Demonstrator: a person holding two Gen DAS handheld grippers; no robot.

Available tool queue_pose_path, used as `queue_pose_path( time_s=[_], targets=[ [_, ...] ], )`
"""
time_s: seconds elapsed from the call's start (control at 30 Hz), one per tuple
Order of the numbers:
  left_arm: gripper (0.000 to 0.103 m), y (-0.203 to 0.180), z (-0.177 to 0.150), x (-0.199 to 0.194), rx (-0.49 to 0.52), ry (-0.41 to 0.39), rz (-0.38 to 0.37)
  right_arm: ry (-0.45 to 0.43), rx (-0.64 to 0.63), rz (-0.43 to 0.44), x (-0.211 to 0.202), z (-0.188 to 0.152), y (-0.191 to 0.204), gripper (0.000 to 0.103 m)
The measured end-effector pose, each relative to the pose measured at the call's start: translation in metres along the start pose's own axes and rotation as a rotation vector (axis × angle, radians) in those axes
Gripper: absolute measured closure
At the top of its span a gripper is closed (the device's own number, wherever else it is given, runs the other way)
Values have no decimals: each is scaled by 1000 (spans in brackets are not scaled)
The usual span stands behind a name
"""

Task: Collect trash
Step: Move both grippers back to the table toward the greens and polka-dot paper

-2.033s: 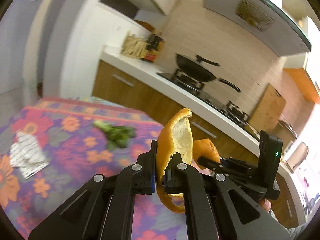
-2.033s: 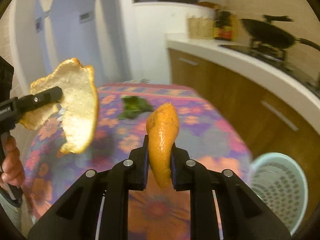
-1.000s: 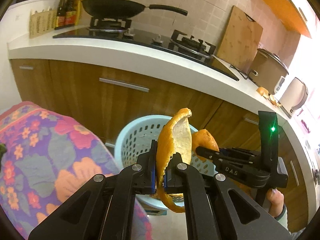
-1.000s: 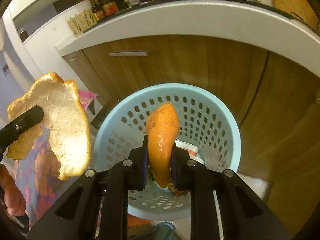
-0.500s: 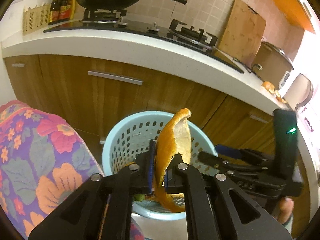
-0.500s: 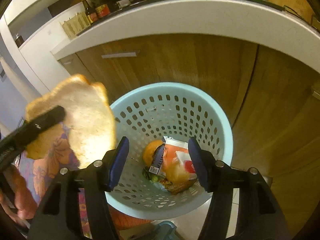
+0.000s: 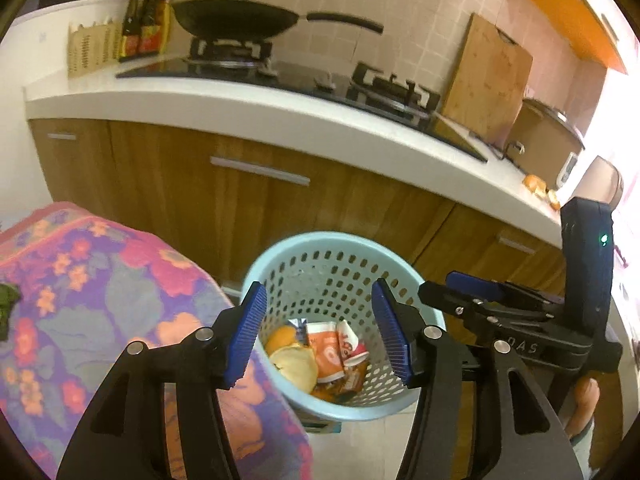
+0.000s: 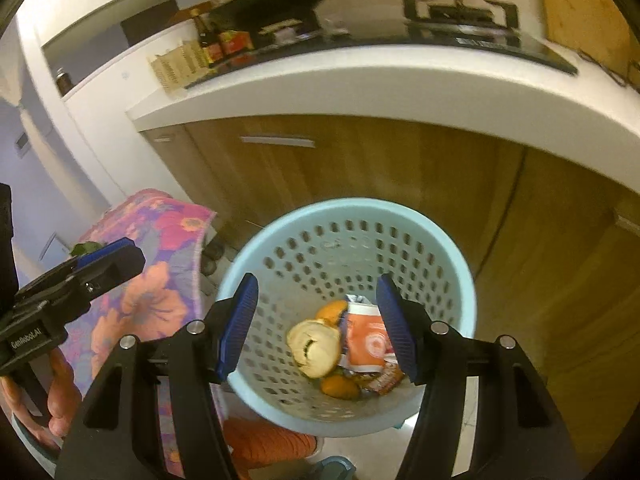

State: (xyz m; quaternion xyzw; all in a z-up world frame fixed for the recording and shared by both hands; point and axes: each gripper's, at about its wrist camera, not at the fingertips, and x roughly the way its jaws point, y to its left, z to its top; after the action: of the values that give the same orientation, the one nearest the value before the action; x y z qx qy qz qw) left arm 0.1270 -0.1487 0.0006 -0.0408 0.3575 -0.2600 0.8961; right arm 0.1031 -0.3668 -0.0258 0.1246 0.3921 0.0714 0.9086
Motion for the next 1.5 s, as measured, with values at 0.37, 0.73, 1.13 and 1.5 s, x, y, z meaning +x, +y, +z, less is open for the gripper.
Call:
queue_pose_path(
  time_s=[0.37,0.73,1.13,1.5],
  targets=[
    [50,38,-2,-73,-76,-132,29,-55,-144,95,-17,10,80,45],
    [34,116,-19,-168,-200,-275,166,-91,-366,228,-14,14,203,45],
    [31,238,-76,-281,-447,-433,390,-129,-557,402,22,0,324,45],
    [31,314,-125,-286,-621,-387,604,-111,-740,337,117,-11,397,45]
  ],
)
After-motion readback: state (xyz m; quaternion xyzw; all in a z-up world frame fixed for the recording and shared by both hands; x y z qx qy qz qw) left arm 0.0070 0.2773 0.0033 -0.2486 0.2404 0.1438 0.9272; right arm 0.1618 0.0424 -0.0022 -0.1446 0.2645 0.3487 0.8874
